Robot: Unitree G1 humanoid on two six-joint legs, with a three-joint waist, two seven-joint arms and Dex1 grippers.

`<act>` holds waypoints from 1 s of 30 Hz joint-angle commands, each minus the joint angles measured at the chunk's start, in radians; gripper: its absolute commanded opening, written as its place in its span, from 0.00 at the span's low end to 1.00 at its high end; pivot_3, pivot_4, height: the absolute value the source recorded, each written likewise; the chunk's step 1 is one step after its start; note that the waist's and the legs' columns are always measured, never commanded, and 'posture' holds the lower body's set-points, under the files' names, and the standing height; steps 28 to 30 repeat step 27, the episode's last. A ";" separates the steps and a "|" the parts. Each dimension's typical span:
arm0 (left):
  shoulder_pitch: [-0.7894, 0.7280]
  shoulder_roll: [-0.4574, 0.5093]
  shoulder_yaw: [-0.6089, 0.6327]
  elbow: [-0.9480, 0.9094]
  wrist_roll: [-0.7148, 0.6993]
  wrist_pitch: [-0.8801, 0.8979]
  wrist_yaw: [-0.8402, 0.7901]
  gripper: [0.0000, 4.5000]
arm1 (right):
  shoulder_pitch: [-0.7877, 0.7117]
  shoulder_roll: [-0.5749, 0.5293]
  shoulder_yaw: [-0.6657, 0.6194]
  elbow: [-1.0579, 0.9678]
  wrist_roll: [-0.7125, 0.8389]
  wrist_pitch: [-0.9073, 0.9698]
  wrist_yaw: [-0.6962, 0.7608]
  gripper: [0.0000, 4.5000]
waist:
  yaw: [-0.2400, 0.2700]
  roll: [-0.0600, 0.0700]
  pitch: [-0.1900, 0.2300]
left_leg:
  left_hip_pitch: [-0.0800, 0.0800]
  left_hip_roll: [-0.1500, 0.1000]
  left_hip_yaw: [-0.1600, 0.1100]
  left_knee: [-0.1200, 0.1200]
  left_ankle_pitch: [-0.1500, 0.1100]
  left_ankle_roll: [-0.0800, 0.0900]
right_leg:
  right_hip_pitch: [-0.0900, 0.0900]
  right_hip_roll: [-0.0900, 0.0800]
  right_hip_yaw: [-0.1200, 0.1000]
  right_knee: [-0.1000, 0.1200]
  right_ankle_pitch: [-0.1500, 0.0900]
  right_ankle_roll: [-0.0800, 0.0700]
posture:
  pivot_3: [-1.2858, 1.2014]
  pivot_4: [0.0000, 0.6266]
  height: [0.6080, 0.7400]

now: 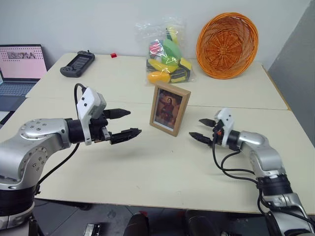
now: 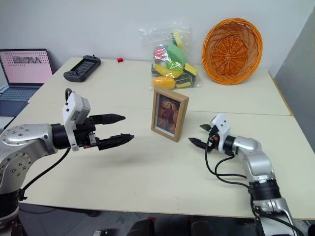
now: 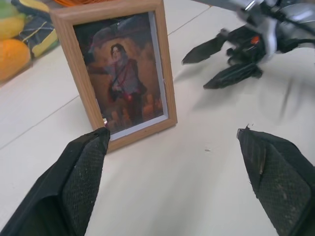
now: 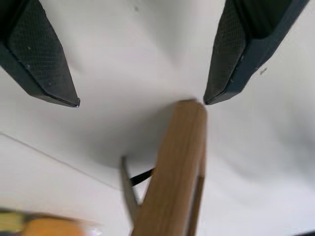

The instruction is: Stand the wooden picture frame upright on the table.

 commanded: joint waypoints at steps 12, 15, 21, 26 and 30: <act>-0.096 -0.005 -0.025 0.054 -0.032 0.054 0.011 0.50 | 0.094 0.029 -0.084 -0.254 0.096 0.158 -0.227 0.45 | 0.000 0.000 0.000 | 0.000 0.000 0.001 0.000 0.000 0.000 | 0.000 0.000 0.001 -0.001 0.000 0.000 | 0.52 0.24 1.00; -0.114 -0.026 -0.069 0.071 0.069 -0.022 0.056 0.50 | 0.108 0.027 -0.081 -0.255 0.102 0.155 -0.230 0.45 | 0.001 0.000 0.000 | 0.000 0.000 0.001 0.000 0.000 0.000 | 0.000 0.000 0.001 -0.001 0.000 0.000 | 0.52 0.24 1.00; -0.108 -0.099 -0.029 0.064 0.112 -0.171 0.074 0.50 | 0.124 0.041 -0.083 -0.261 0.126 0.168 -0.242 0.45 | 0.003 0.000 0.000 | 0.000 0.000 0.001 0.000 0.000 0.000 | 0.000 0.000 0.001 -0.001 0.000 0.000 | 0.52 0.24 1.00; -0.093 -0.081 -0.040 0.056 0.076 -0.151 0.021 0.50 | 0.120 0.046 -0.099 -0.252 0.150 0.184 -0.257 0.45 | 0.003 0.000 0.000 | 0.000 0.000 0.001 0.000 0.000 0.000 | 0.000 0.000 0.001 -0.001 0.000 0.000 | 0.52 0.24 1.00; -0.090 -0.079 -0.040 0.053 0.078 -0.146 0.022 0.50 | 0.119 0.046 -0.102 -0.250 0.157 0.185 -0.260 0.45 | 0.003 0.000 0.000 | 0.000 0.000 0.001 0.000 0.000 0.000 | 0.000 0.000 0.001 -0.001 0.000 0.000 | 0.52 0.24 1.00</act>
